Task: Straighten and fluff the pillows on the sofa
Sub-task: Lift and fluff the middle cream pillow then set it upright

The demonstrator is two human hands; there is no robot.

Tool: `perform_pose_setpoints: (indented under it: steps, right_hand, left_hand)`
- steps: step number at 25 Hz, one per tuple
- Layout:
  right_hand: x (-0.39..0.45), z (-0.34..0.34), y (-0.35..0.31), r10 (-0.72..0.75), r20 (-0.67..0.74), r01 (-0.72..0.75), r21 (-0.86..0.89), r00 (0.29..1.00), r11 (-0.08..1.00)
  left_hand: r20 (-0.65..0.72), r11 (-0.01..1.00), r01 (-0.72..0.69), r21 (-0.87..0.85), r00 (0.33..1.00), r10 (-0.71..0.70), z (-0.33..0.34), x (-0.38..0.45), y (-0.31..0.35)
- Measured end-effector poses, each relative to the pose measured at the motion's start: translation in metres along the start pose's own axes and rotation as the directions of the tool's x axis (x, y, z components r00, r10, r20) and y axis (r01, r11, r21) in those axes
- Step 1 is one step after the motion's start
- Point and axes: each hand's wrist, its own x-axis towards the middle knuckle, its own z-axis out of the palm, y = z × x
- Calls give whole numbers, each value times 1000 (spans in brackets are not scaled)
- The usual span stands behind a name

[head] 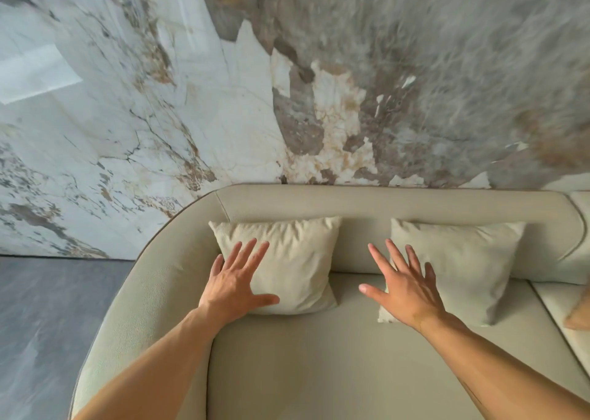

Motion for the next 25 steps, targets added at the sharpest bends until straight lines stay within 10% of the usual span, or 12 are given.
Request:
perform_pose_setpoints:
  steps: [16, 25]
  right_hand:
    - [-112, -121, 295, 89, -67, -84, 77, 994, 993]
    - [-130, -132, 366, 175, -33, -171, 108, 984, 979]
  left_hand:
    - [-144, 996, 78, -47, 986, -84, -15, -28, 305]
    - [-123, 991, 67, -112, 989, -81, -18, 0, 363]
